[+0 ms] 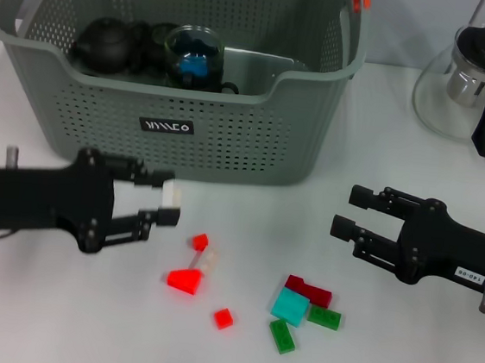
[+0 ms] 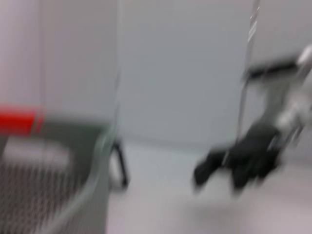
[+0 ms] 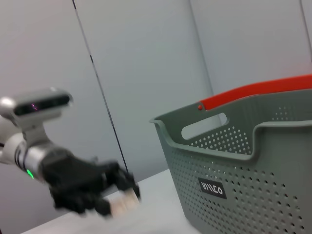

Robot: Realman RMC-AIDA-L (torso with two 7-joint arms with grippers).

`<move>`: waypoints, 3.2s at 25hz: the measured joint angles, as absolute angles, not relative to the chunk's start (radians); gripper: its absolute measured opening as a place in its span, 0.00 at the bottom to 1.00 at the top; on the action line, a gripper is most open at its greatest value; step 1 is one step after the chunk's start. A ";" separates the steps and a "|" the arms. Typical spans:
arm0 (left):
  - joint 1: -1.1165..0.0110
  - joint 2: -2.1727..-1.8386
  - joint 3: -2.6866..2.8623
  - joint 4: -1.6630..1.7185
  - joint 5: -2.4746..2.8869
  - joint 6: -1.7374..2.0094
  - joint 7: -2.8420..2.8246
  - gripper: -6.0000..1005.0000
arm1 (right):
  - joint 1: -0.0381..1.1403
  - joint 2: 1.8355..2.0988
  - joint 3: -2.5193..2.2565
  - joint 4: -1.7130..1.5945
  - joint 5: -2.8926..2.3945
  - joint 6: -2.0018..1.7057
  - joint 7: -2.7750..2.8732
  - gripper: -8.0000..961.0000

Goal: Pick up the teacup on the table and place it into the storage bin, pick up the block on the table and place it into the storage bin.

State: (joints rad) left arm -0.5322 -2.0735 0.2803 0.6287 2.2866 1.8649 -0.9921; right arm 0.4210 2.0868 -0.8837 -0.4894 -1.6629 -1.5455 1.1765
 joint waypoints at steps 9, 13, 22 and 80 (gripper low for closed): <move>-0.631 -2.058 0.248 0.632 1.928 1.948 -1.168 0.43 | 0.425 2.092 -0.888 -0.495 -1.663 -1.549 1.176 0.66; -0.695 -2.052 0.254 0.659 1.866 1.806 -1.295 0.44 | 0.429 2.092 -0.888 -0.495 -1.663 -1.550 1.176 0.66; -0.788 -2.016 0.665 0.844 2.008 1.278 -1.686 0.44 | 0.433 2.091 -0.887 -0.494 -1.663 -1.546 1.177 0.66; -0.390 -2.163 0.566 0.652 2.236 1.584 -0.948 0.55 | 0.422 2.093 -0.884 -0.477 -1.663 -1.548 1.178 0.65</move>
State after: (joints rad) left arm -0.3898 -2.1631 0.5661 0.6523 2.2364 1.5837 -0.9484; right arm 0.4217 2.0926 -0.8835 -0.4768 -1.6628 -1.5485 1.1781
